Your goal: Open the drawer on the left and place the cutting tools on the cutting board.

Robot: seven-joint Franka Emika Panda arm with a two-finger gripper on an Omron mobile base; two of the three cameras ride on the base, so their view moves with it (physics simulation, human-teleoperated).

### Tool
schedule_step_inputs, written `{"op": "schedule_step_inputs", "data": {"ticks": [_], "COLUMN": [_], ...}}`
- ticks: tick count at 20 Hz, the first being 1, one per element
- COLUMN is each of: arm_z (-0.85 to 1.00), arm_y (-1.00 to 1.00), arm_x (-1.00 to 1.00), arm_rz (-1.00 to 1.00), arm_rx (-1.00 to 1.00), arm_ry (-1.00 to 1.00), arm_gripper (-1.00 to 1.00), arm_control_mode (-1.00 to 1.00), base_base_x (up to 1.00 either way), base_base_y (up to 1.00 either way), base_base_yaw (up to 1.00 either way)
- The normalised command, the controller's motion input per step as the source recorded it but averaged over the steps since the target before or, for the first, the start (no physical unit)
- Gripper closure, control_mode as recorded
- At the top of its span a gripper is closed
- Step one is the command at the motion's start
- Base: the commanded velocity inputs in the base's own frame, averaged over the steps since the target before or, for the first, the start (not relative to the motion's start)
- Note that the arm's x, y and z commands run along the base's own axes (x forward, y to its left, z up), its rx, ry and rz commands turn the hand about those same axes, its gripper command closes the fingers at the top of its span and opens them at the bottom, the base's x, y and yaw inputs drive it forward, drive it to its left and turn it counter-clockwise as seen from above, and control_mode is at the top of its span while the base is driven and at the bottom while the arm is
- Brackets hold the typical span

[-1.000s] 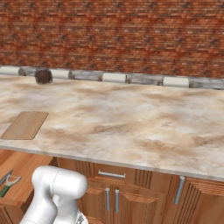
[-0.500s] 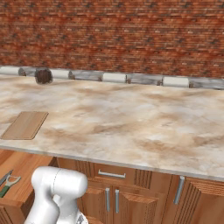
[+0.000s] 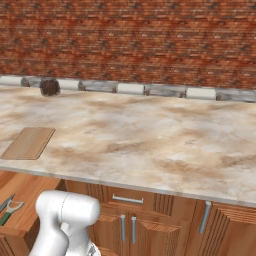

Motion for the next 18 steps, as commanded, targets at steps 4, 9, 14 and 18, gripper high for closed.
{"op": "schedule_step_inputs", "data": {"ticks": [4,9,14,18], "arm_z": [0.94,0.95,0.63,0.27], "arm_y": [-0.13,-0.24,-0.32,-0.29], "arm_x": [-0.09,0.12,0.78,0.91], "arm_rz": [-0.08,-0.05,0.01,0.07], "arm_rx": [0.00,0.00,0.00,0.01], "arm_ry": [0.20,0.28,0.49,0.45], "arm_gripper": [-1.00,-1.00,-1.00,-1.00], "arm_control_mode": [-1.00,-1.00,-1.00,-1.00], "base_base_x": [0.00,0.00,0.00,0.00], "base_base_y": [0.00,0.00,0.00,0.00], "base_base_yaw": [0.00,0.00,0.00,0.00]}}
